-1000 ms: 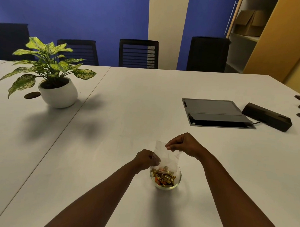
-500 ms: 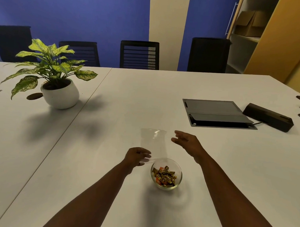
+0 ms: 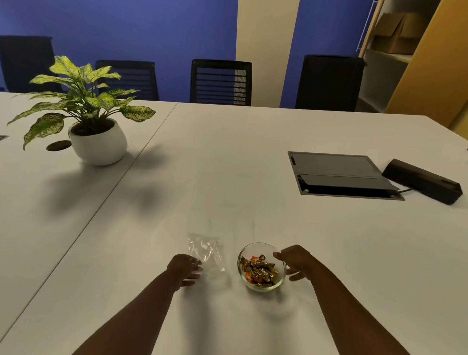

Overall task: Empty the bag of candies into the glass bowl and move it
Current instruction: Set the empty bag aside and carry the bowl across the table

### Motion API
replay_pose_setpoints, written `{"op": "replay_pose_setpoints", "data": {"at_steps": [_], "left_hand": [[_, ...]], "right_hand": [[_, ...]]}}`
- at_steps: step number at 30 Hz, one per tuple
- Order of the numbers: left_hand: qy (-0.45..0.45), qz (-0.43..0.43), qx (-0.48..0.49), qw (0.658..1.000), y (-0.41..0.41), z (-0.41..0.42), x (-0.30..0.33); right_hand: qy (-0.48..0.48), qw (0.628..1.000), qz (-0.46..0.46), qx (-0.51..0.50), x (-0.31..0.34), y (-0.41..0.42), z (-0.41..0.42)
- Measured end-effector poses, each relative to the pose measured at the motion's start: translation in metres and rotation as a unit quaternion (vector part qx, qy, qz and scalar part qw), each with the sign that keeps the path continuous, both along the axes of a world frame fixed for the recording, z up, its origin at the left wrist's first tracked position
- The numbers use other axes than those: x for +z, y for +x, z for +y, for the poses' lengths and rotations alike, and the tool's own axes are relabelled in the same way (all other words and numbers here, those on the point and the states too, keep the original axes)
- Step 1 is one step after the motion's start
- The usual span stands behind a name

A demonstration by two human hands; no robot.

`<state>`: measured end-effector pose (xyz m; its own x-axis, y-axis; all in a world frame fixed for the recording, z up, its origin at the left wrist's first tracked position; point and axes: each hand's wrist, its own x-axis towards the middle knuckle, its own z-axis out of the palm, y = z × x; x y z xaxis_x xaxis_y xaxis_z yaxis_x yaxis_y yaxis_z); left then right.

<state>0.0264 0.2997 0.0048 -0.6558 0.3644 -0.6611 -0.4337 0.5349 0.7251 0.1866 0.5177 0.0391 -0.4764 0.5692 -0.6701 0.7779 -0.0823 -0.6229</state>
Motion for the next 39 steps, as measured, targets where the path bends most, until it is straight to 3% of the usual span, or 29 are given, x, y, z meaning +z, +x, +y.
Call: {"op": "replay_pose_setpoints", "data": {"at_steps": [4, 12, 17, 19, 22, 24, 27, 35, 39], "left_hand": [[-0.021, -0.004, -0.027, 0.999, 0.002, 0.002, 0.000], [-0.111, 0.022, -0.069, 0.991, -0.001, 0.006, -0.004], [-0.196, 0.208, -0.106, 0.953, -0.006, 0.005, 0.001], [-0.110, 0.275, -0.039, 0.954, -0.005, 0.008, 0.006], [0.065, 0.159, 0.045, 0.984, -0.004, 0.026, 0.023], [0.128, 0.044, 0.044, 0.990, -0.003, 0.039, 0.032], [0.189, -0.038, 0.020, 0.981, 0.002, 0.053, 0.044], [0.247, -0.141, 0.005, 0.959, 0.005, 0.072, 0.061], [0.252, -0.147, 0.060, 0.955, 0.004, 0.076, 0.066]], "right_hand": [[-0.007, 1.000, 0.002, -0.001, -0.006, 0.004, -0.007], [0.070, 0.997, 0.009, -0.021, -0.013, 0.005, -0.016], [0.127, 0.992, -0.013, -0.014, -0.011, 0.005, -0.018], [0.138, 0.990, -0.006, -0.024, -0.009, 0.004, -0.017], [0.125, 0.990, 0.028, -0.055, -0.003, -0.004, -0.016], [0.121, 0.987, 0.060, -0.086, 0.005, -0.011, -0.016], [0.105, 0.982, 0.098, -0.122, 0.021, -0.025, -0.019], [0.029, 0.979, 0.153, -0.132, 0.051, -0.049, -0.028], [0.028, 0.976, 0.164, -0.142, 0.052, -0.056, -0.033]]}}
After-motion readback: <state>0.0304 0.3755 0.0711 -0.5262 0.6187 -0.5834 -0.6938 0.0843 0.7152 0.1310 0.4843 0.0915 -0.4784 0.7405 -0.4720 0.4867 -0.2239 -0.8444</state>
